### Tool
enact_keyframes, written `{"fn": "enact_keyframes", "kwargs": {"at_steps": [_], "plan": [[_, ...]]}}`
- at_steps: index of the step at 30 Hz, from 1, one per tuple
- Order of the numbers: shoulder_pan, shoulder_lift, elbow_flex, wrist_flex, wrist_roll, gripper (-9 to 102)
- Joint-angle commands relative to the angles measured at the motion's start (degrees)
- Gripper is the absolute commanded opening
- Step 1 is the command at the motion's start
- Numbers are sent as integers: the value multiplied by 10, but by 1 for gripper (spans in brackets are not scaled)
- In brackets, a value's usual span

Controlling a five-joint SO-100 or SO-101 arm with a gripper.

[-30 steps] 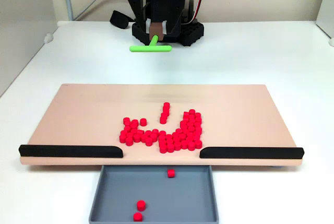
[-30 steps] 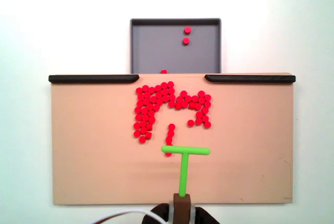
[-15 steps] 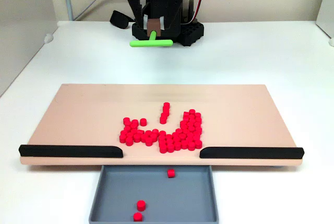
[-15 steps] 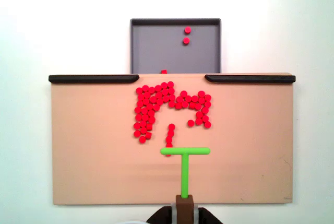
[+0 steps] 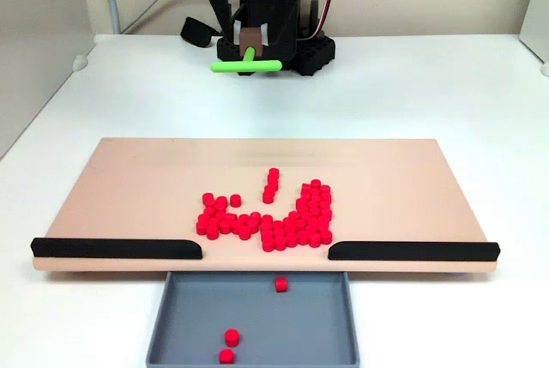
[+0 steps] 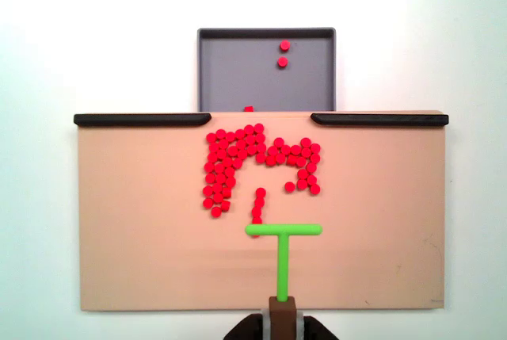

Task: Gather the right side granules

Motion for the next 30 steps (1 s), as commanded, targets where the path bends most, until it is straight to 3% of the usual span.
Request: {"fn": "enact_keyframes", "kwargs": {"at_steps": [1, 30], "plan": [[5, 14, -4, 1, -11, 0], [-1, 46, 59, 3, 33, 0]]}}
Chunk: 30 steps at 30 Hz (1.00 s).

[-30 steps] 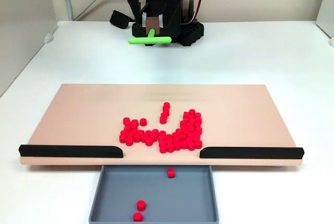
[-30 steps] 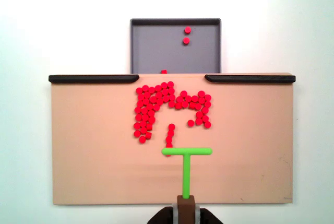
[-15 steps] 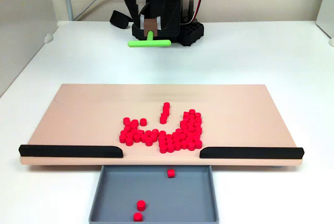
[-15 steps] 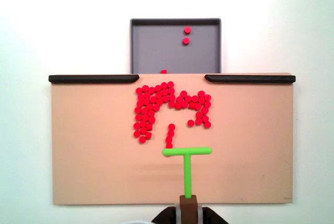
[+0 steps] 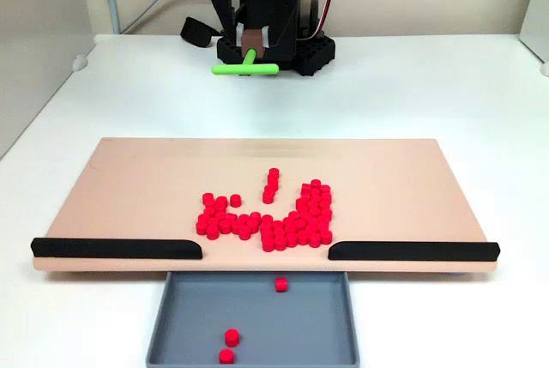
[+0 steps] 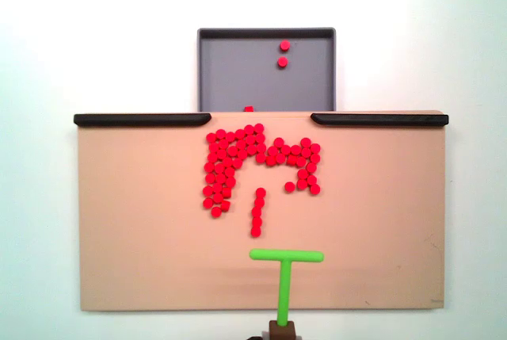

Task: Gather the right side granules

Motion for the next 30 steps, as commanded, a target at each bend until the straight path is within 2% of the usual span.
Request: {"fn": "enact_keyframes", "kwargs": {"at_steps": [1, 10, 18, 26, 30], "plan": [[-3, -3, -2, 3, 4, 0], [-4, -18, -2, 3, -10, 0], [14, -28, -3, 3, -72, 0], [84, -43, -11, 2, -219, 0], [128, -54, -17, -4, -334, 0]]}}
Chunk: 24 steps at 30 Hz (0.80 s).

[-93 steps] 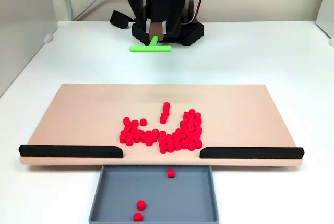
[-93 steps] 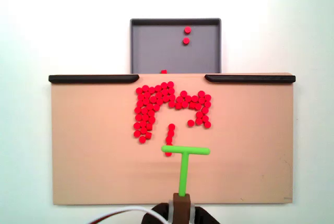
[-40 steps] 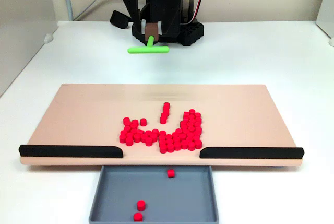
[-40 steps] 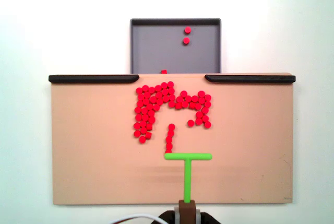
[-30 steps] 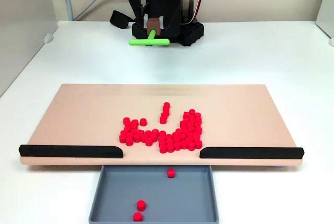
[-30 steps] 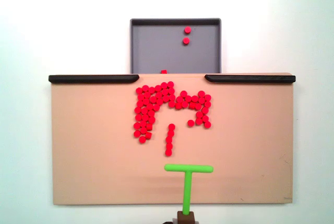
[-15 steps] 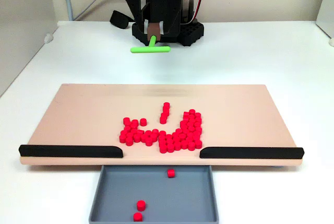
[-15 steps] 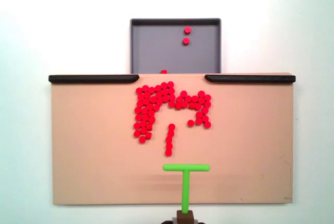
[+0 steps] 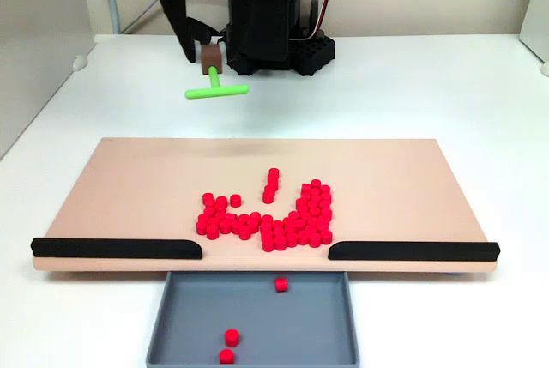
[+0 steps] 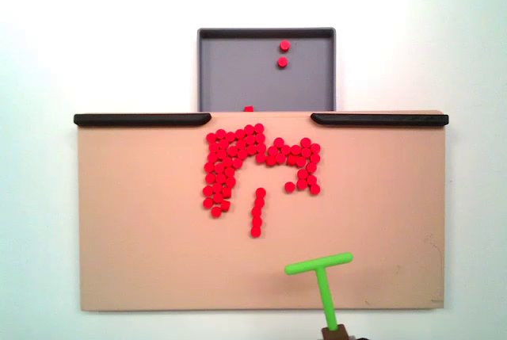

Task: Gather the right side granules

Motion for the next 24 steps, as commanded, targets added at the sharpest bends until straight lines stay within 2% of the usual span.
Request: {"fn": "enact_keyframes", "kwargs": {"at_steps": [1, 6, 10, 24], "plan": [[38, -5, -20, -3, -108, 0], [86, -43, -46, -3, -286, 0], [112, -98, -92, -3, -382, 0], [125, -276, -260, -3, -598, 0]]}}
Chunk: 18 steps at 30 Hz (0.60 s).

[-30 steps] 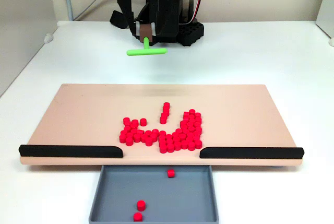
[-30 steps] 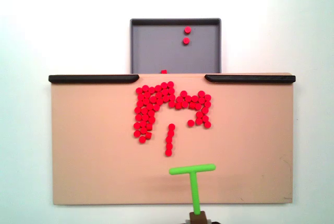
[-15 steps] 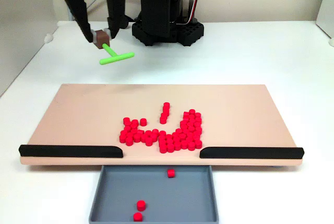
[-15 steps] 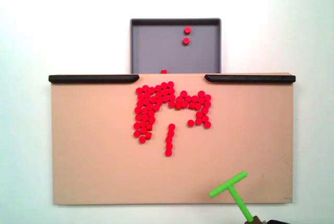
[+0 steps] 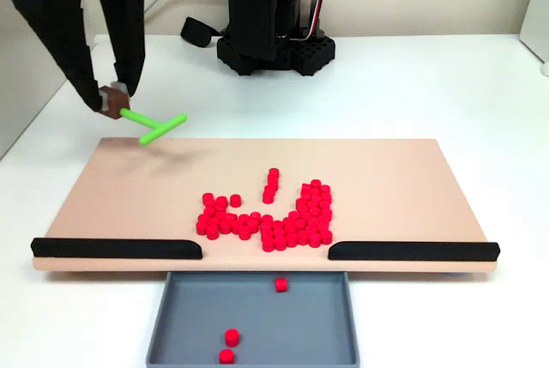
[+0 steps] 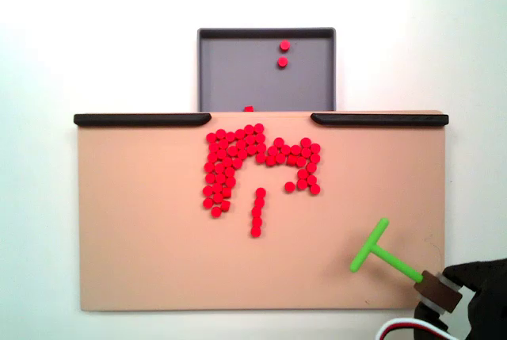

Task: Gather the right side granules

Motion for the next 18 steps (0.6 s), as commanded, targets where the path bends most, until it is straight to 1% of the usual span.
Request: {"fn": "enact_keyframes", "kwargs": {"at_steps": [1, 9, 18], "plan": [[-3, -21, -50, 2, -38, 0], [-4, -92, -114, 1, -102, 0], [-12, -156, -179, 1, -129, 0]]}}
